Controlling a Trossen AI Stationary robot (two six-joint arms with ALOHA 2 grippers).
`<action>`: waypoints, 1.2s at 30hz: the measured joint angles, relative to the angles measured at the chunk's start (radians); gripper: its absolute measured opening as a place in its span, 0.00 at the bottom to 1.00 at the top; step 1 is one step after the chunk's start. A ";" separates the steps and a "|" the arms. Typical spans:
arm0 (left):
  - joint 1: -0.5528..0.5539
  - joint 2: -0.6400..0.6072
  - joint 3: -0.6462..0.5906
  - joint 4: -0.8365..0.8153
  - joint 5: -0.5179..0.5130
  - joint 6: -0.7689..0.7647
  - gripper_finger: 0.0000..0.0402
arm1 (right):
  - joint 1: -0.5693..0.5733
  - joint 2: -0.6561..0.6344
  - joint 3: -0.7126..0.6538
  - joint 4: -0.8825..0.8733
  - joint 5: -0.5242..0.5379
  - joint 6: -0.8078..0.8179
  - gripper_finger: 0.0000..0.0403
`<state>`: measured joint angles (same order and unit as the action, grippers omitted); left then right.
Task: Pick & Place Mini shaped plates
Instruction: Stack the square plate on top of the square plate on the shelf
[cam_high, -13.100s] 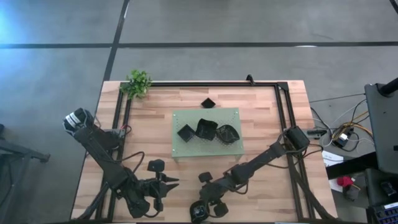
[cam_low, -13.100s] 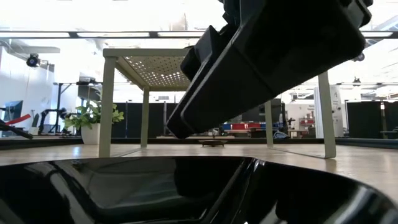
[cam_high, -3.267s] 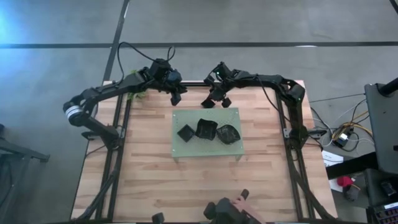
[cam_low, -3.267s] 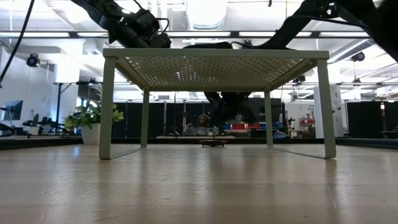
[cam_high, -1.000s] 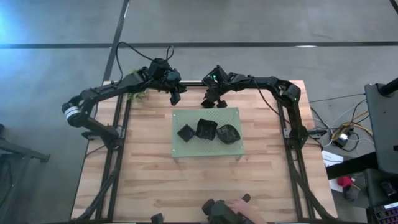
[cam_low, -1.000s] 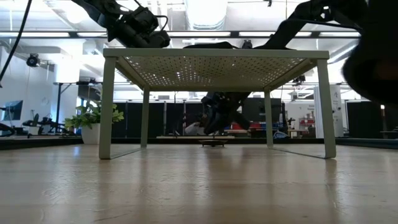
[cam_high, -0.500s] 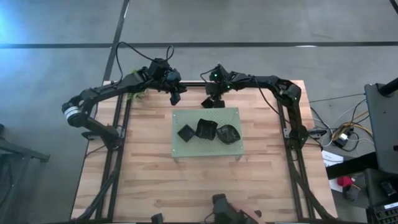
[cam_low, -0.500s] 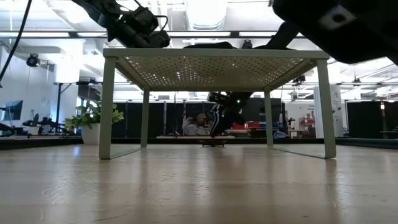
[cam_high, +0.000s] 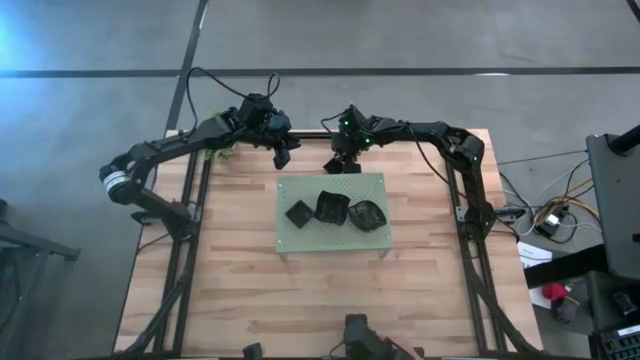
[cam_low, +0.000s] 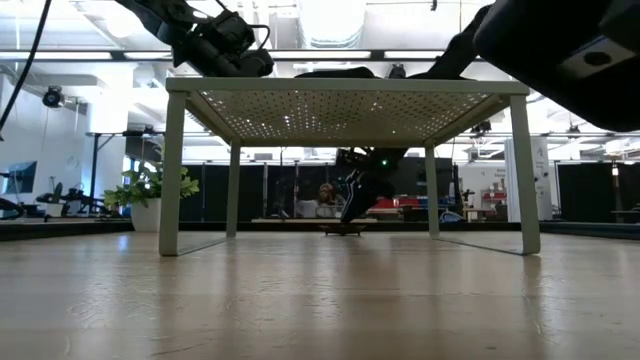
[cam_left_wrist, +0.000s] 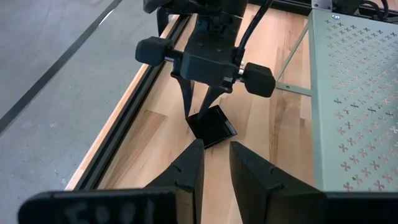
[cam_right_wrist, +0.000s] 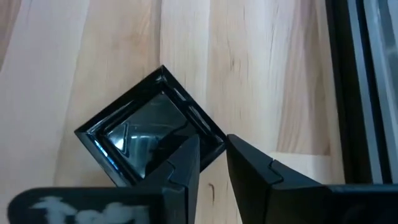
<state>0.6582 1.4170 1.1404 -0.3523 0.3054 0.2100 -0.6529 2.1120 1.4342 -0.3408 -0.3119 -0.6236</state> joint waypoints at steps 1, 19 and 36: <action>0.000 0.000 0.000 0.000 0.000 0.000 0.18 | 0.000 0.000 0.000 0.000 0.000 0.005 0.20; 0.000 0.000 0.000 0.000 0.000 0.000 0.18 | 0.000 0.000 -0.023 -0.028 0.002 0.050 0.22; 0.000 0.000 0.000 0.000 0.000 0.000 0.18 | 0.000 0.000 -0.011 -0.032 0.002 0.158 0.22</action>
<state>0.6582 1.4170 1.1404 -0.3523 0.3054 0.2096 -0.6529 2.1117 1.4227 -0.3731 -0.3096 -0.4658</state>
